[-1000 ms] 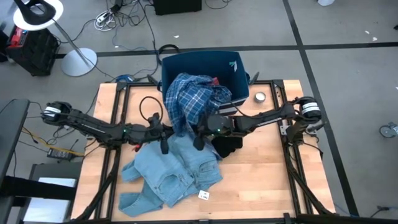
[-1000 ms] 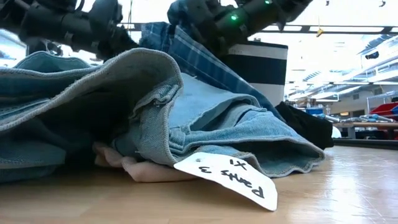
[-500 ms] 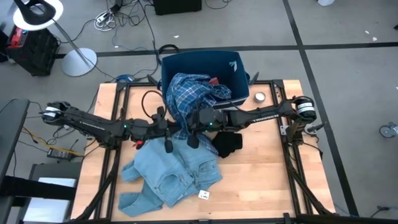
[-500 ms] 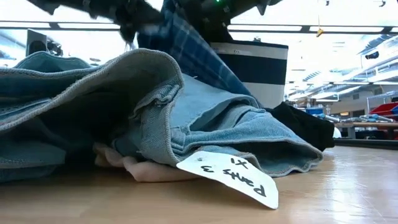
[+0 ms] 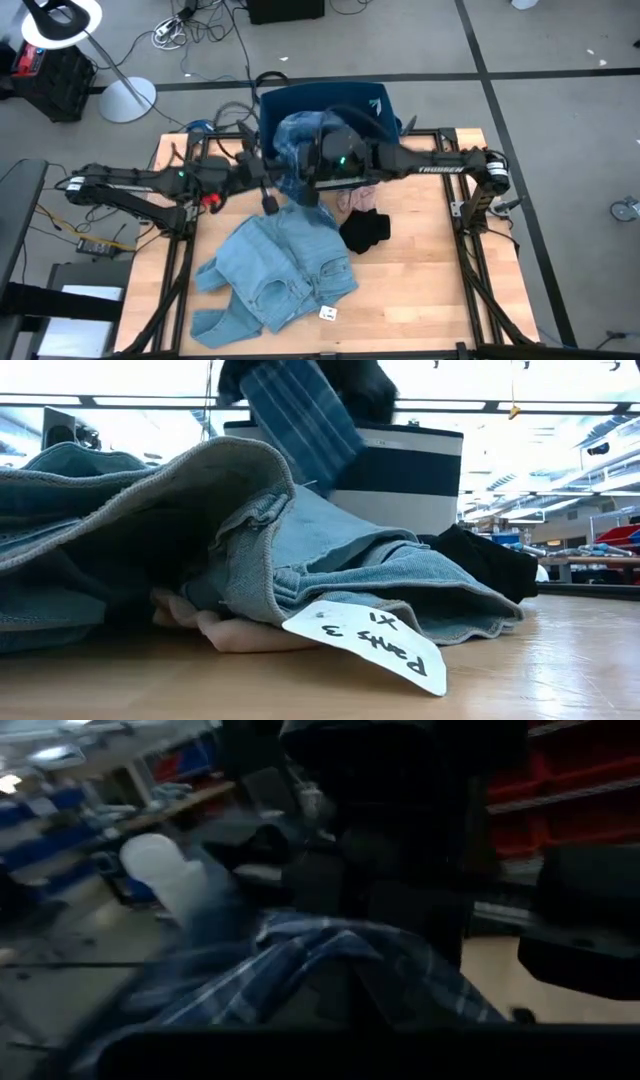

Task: Sort clothes
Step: Put the blue checkered shirt into the blue organizer bin

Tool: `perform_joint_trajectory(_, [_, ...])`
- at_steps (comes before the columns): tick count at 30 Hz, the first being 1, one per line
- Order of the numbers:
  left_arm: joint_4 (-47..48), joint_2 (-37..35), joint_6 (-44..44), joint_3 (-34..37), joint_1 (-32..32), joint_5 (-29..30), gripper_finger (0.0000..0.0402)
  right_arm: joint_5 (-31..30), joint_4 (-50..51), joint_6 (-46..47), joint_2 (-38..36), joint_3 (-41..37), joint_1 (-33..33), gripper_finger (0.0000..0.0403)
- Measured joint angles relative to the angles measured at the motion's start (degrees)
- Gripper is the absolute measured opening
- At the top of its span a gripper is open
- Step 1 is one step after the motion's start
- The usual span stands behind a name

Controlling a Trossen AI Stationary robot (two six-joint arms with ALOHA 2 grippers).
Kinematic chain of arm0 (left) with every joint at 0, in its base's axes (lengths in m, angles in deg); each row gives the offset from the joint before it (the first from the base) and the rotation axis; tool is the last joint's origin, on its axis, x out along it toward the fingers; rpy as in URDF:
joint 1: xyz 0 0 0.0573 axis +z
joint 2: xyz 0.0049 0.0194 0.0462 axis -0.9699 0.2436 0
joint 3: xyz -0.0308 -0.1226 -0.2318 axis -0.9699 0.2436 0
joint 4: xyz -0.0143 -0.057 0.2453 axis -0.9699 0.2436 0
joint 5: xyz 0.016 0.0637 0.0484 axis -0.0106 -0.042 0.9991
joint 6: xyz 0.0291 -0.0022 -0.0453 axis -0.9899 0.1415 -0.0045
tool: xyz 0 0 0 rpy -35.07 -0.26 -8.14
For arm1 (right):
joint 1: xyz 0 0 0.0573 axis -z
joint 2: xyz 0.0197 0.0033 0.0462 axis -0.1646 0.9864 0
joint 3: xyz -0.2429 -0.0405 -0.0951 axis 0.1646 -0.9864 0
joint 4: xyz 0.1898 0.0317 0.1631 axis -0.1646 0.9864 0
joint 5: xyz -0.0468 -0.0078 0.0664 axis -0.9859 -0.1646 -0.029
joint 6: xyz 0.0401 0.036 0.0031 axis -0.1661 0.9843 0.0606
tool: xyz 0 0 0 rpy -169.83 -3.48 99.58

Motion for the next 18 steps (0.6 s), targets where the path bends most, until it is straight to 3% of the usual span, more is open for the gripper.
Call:
perform_joint_trajectory(7, [11.5,0.5,-2.5,-10.8,6.9,-0.7,0.0,1.4,3.8,-1.7,-0.8,12.0,6.5,0.0])
perform_joint_trajectory(14, [14.9,-0.4,-2.3,-12.2,10.9,-0.9,0.0,1.5,5.7,0.5,-0.8,15.8,14.9,0.0])
perform_joint_trajectory(18, [17.1,-0.5,-2.1,-12.2,11.1,-0.9,0.0,4.9,13.5,4.7,-0.5,15.7,19.4,0.0])
